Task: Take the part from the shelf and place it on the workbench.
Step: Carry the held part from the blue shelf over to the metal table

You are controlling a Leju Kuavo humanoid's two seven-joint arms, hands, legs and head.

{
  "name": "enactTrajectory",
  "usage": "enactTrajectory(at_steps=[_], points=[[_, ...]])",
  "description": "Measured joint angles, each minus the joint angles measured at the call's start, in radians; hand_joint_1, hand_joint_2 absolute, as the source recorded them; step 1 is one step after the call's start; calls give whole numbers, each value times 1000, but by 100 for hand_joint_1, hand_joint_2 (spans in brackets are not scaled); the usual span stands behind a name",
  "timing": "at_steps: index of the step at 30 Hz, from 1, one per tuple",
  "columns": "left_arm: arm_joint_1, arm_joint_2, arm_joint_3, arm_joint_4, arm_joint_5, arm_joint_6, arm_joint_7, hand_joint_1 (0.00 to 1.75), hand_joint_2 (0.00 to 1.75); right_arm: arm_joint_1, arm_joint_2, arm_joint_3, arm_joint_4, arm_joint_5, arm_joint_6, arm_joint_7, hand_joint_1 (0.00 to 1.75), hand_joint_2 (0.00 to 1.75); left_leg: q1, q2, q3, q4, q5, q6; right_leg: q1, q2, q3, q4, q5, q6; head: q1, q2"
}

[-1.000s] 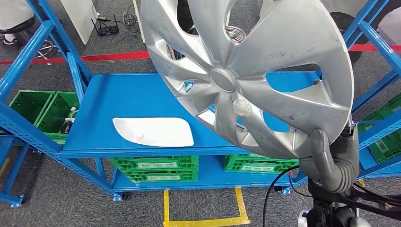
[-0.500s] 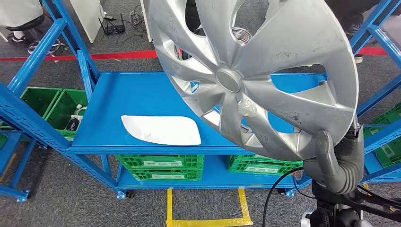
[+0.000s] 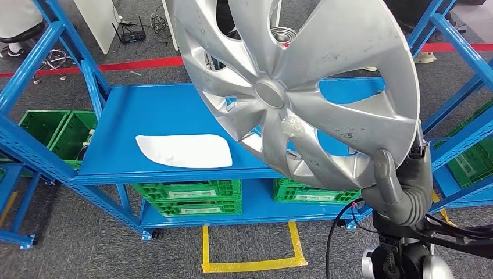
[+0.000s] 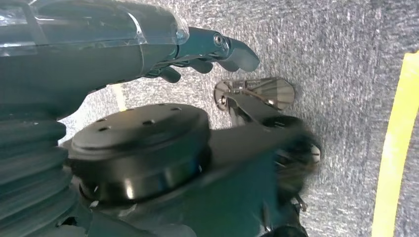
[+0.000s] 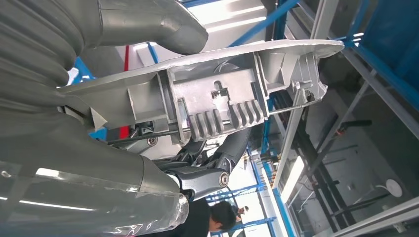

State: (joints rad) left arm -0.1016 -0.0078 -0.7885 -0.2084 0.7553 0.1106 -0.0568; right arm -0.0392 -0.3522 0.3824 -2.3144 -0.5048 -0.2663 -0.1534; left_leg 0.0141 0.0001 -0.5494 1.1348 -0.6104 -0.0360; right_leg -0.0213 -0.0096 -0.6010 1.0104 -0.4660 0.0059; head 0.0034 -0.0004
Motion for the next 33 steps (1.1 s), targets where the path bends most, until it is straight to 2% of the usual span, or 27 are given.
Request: enactTrajectory(at_steps=[1,2,3,5,6,7,9,10,11,12,13,14,15,16,17,18,19,21,23,25,26,27,28,29,30,31,33], points=[[-1,0,0,0,0,0,0,0,175,0,0,0,0,0,0,0,175,175,1,-1,34,-59,18,0,-1,1,-8,7,2,5,-4,0],[-1,-1,0,0,0,0,0,0,175,-1,0,0,0,0,0,1,175,175,0,-3,54,-97,26,3,-1,1,-14,13,6,12,-6,0],[-2,-1,0,-1,0,0,0,0,175,-2,0,-1,0,0,0,1,175,175,-2,-4,59,-113,25,8,0,2,-18,15,12,19,-6,0],[-2,0,0,-1,0,0,0,0,175,-4,0,-1,0,0,0,2,175,175,-4,-5,47,-112,37,26,-2,3,-22,12,26,32,-4,0],[-2,0,0,-1,0,0,0,0,175,-4,0,-1,0,0,0,2,175,175,-5,-5,40,-112,44,36,-3,4,-27,14,20,38,-3,0],[-3,0,0,-1,0,0,0,0,175,-5,-1,-1,1,0,0,2,175,175,-5,-4,31,-113,54,46,-4,4,-34,30,-4,42,0,0],[-4,-1,0,-1,0,0,-1,0,175,-6,-2,-1,1,-1,0,2,175,175,-7,-3,7,-114,74,61,-4,4,-59,118,-96,46,12,0],[-4,-1,0,-1,0,0,-1,0,175,-7,-2,-1,2,-1,0,3,175,175,-10,-3,-6,-113,85,65,-3,5,-72,184,-144,46,19,0],[-4,0,-1,-1,0,0,-1,0,175,-8,-2,-1,4,-1,0,4,175,175,-14,-2,-20,-113,95,68,-3,5,-80,243,-174,44,25,0],[-4,0,-1,-1,0,0,-1,0,175,-9,-2,-1,6,-1,0,4,175,175,-18,-2,-33,-113,105,70,-1,5,-77,279,-183,40,31,0],[-4,0,-1,-1,0,0,-1,0,175,-10,-2,-1,9,-1,0,5,175,175,-23,-2,-46,-112,115,72,3,5,-59,281,-171,32,36,0],[-4,1,-1,-1,0,0,-2,0,175,-12,-2,-1,11,-1,0,6,175,175,-29,-2,-57,-112,125,74,9,6,-23,246,-145,21,41,0],[-4,0,-1,-1,0,0,-2,0,175,-14,-2,-1,12,-1,0,6,175,175,-32,-2,-65,-112,133,75,18,7,26,182,-119,5,44,0],[-4,-1,-1,-1,0,0,-3,0,175,-18,-2,-1,13,-2,0,7,175,175,-36,-1,-72,-112,141,74,29,8,82,102,-105,-14,45,0],[-4,-3,-1,-2,0,0,-4,0,175,-22,-2,-1,13,-3,0,8,175,175,-37,0,-77,-113,149,73,38,8,127,30,-102,-27,45,0],[-5,-5,-1,-3,0,0,-4,0,175,-26,-3,-1,13,-4,0,8,175,175,-36,1,-81,-113,158,69,45,9,157,-21,-104,-36,43,0],[-5,-7,-3,-4,0,0,-5,0,175,-29,-3,-1,14,-6,0,8,175,175,-34,3,-85,-115,167,64,50,9,170,-49,-106,-39,43,0],[-6,-8,-6,-4,0,0,-4,0,175,-31,-2,-1,14,-8,0,9,175,175,-31,5,-93,-117,177,53,50,6,164,-66,-87,-37,50,0],[-5,-7,-7,-4,0,1,-2,0,175,-32,-2,0,16,-9,0,9,175,175,-29,2,-109,-88,129,39,44,1,148,-79,-62,-37,49,0],[-6,-5,-8,-4,0,2,-1,0,175,-32,-2,0,17,-9,0,10,175,175,-21,-1,-142,17,29,26,39,-1,117,-75,-40,-36,37,0],[-6,-4,-8,-4,1,3,-1,0,175,-31,-2,0,18,-9,0,10,175,175,-16,-2,-157,81,-6,20,37,-2,98,-70,-30,-34,31,0],[-6,-2,-8,-4,2,3,0,0,175,-31,-2,1,19,-9,0,10,175,175,-12,-3,-165,138,-21,13,34,-3,76,-62,-20,-31,25,0],[-6,-2,-8,-4,2,4,1,0,175,-30,-2,1,21,-9,0,10,175,175,-8,-2,-160,165,-7,7,29,-4,53,-52,-11,-26,22,0],[-6,-2,-8,-4,3,4,1,0,175,-30,-2,1,23,-9,0,10,175,175,-3,-2,-137,160,23,-1,24,-5,31,-40,-4,-20,18,0],[-6,-2,-8,-4,5,4,2,0,175,-29,-2,1,24,-9,-2,10,175,175,3,-1,-97,124,52,-9,19,-6,9,-25,2,-14,14,0],[-8,-2,-9,-5,5,5,2,0,175,-28,-1,1,25,-8,-3,10,175,175,9,0,-47,65,60,-17,15,-6,-11,-9,5,-7,9,0],[-12,-1,-12,-6,6,5,4,0,175,-27,-1,1,25,-4,-9,10,175,175,13,-2,36,-54,31,-14,13,-6,-41,20,13,7,0,0]])
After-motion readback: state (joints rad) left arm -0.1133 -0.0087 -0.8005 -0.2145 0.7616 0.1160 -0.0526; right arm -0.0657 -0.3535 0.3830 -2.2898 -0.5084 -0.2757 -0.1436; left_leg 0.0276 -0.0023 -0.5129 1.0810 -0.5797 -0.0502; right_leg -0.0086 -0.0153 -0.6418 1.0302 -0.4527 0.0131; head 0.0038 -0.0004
